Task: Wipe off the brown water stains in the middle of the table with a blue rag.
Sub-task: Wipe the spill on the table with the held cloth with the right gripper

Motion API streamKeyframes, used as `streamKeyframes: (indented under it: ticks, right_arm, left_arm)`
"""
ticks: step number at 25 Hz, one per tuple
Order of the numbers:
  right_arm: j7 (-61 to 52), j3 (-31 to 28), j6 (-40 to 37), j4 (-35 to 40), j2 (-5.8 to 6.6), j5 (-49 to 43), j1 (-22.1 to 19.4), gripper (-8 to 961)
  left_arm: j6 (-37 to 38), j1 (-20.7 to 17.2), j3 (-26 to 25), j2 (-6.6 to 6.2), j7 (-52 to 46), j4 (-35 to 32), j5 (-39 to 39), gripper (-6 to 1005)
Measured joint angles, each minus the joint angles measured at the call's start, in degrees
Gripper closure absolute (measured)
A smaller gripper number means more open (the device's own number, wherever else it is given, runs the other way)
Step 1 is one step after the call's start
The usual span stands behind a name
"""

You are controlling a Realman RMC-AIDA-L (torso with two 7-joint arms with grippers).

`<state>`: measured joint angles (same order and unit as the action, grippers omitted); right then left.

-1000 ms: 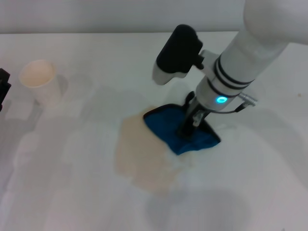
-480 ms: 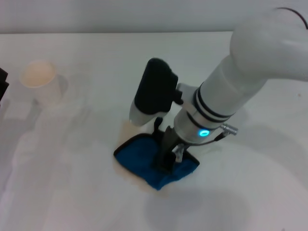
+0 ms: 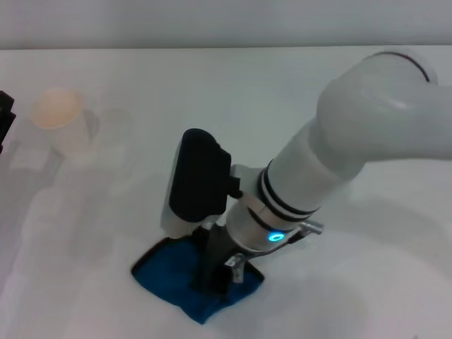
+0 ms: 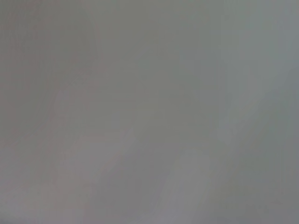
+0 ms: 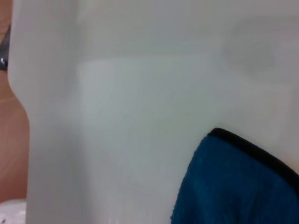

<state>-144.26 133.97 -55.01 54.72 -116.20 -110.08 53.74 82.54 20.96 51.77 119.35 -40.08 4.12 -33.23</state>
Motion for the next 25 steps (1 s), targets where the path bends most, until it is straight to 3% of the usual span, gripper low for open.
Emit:
streamKeyframes:
  ticks: [4,25]
  right_arm:
    - [0.02,3.94,11.12,-0.32,0.00,0.79,-0.94,869]
    - [0.04,10.50,37.76,-6.56,0.00,0.17,-4.19,872]
  left_arm:
    - [0.00,0.18,0.00,0.00,-0.03,-0.06,-0.09,120]
    - [-0.32,0.12,0.00,-0.17,-1.39,-1.18,-0.15,120]
